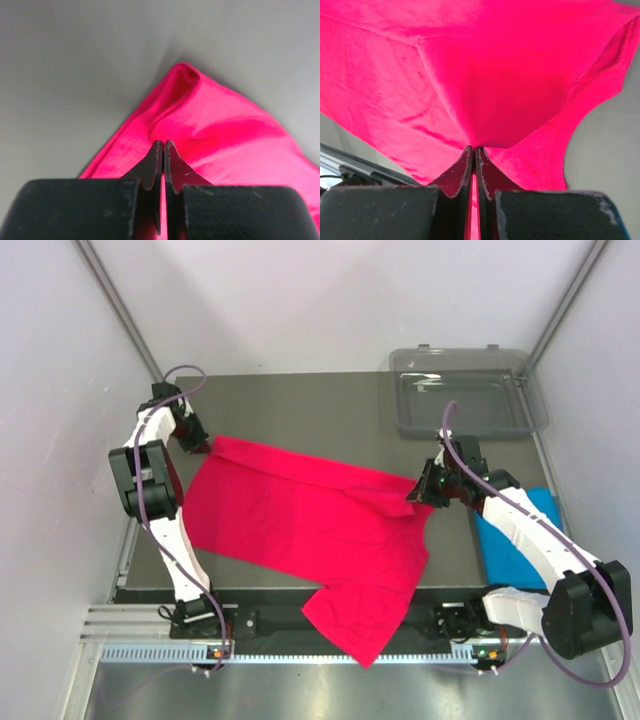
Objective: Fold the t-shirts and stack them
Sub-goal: Fold the tshirt
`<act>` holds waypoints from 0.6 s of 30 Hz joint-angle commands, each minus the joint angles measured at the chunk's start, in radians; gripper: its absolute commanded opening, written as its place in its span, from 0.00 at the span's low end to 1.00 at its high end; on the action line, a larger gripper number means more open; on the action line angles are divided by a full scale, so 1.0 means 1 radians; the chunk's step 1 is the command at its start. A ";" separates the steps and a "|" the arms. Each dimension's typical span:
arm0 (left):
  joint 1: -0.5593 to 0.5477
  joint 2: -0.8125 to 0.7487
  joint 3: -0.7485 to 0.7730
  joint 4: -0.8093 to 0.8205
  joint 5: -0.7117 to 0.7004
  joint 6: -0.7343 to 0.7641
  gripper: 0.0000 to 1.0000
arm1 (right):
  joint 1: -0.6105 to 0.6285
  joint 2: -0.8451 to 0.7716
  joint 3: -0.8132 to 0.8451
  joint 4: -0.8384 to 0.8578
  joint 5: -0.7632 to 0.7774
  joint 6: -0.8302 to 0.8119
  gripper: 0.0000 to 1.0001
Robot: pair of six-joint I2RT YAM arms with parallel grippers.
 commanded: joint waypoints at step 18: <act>0.016 0.067 0.063 -0.073 -0.067 0.048 0.00 | -0.065 -0.040 0.089 -0.076 -0.089 -0.017 0.00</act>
